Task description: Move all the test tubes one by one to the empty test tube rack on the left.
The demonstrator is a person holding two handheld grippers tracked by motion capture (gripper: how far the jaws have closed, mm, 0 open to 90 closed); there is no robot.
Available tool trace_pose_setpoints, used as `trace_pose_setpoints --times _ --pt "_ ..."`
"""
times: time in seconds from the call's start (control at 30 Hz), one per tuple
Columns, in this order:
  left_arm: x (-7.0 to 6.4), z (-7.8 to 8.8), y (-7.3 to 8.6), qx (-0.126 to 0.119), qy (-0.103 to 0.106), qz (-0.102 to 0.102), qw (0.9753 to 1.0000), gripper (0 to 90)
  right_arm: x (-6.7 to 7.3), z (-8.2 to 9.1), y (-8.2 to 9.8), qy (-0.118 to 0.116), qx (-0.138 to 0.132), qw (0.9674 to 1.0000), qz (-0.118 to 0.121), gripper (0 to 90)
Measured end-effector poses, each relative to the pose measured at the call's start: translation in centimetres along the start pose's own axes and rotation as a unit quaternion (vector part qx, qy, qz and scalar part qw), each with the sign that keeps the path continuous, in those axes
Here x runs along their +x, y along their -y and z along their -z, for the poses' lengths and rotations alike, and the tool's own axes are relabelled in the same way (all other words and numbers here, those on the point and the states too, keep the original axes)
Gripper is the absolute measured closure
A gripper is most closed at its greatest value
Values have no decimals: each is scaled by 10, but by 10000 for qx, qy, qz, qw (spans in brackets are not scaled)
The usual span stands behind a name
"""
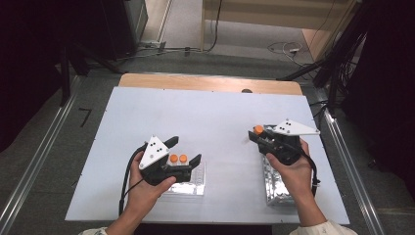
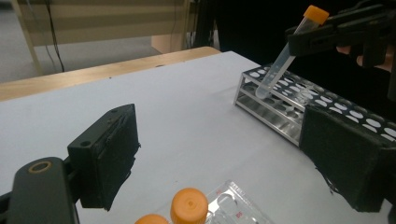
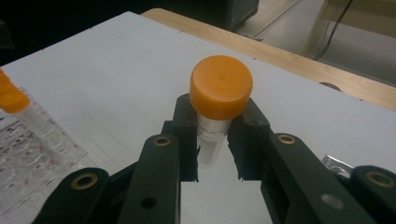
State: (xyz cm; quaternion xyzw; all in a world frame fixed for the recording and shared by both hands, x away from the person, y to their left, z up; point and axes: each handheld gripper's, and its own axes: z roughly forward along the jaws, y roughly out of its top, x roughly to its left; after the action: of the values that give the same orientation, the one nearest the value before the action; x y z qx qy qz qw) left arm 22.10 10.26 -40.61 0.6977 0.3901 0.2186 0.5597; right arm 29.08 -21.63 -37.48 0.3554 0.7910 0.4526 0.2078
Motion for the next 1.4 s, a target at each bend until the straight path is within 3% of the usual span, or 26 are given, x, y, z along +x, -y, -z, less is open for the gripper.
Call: trace_pose_setpoints --times 0.5,0.67,0.83,1.1,1.4 --pt "-24 -21 -25 -135 325 -74 9994 180 44 -19 -5 -573 222 9969 492 716" --pt "-26 -26 -35 -189 386 -22 9991 235 57 -27 -6 -721 261 9953 588 717" --pt "-32 -35 -40 -114 388 -144 9991 287 69 -35 -10 -832 290 9938 684 717" --pt "-30 -42 -37 36 234 -213 9995 450 76 -39 -12 -894 303 9928 735 717" --pt "-33 -45 -34 81 344 -272 9990 535 77 -41 -12 -898 325 9926 752 716"
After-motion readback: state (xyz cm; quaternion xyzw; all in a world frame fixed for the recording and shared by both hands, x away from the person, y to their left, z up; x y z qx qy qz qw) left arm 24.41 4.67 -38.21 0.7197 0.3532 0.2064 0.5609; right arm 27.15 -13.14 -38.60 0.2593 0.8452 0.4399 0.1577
